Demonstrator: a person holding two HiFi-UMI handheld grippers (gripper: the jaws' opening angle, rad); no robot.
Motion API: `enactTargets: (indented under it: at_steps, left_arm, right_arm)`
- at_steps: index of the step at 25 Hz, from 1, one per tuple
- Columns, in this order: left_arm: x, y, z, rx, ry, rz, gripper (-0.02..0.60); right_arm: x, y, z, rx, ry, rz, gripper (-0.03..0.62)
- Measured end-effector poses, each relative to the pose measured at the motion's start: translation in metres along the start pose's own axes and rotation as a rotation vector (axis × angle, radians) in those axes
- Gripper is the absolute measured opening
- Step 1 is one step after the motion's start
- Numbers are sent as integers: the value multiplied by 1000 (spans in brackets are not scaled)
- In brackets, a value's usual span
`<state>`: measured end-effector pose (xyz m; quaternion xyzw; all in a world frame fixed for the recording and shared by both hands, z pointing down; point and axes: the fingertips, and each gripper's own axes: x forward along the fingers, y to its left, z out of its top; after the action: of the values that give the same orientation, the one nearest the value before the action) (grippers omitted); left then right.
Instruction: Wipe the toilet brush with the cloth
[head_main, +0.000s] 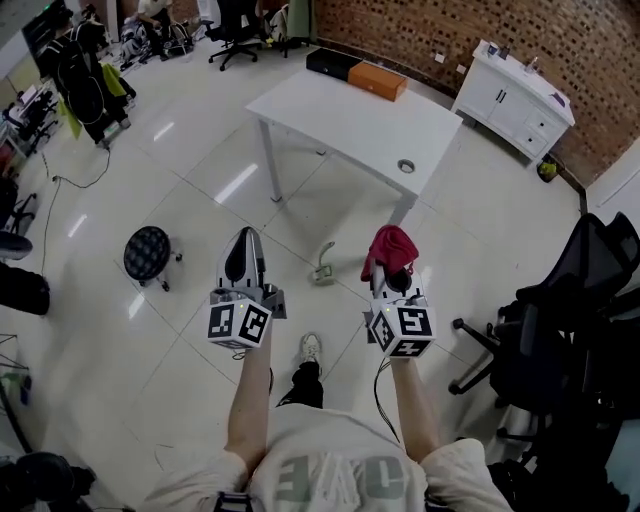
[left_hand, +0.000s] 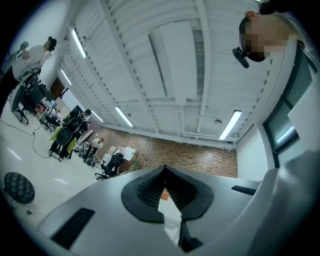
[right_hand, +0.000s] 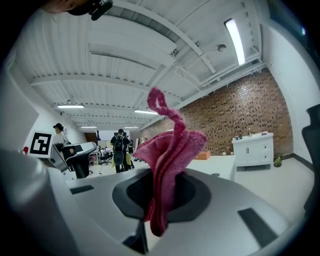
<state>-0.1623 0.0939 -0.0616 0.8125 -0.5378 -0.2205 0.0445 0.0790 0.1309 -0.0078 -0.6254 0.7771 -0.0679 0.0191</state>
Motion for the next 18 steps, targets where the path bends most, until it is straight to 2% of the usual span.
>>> enactTargets:
  at_steps: [4, 8, 11, 18]
  left_arm:
    - [-109, -65, 9, -38, -23, -37, 5]
    - [-196, -120, 23, 2, 53, -79, 5]
    - [-222, -140, 36, 15, 54, -79, 5]
    - [-268, -149, 60, 20, 75, -102, 5]
  right_arm:
    - [-110, 27, -12, -53, -20, 72, 31]
    - [-202, 54, -25, 28, 12, 81, 31]
    - [-240, 65, -16, 30, 4, 84, 31]
    - [-293, 98, -1, 68, -30, 71, 31]
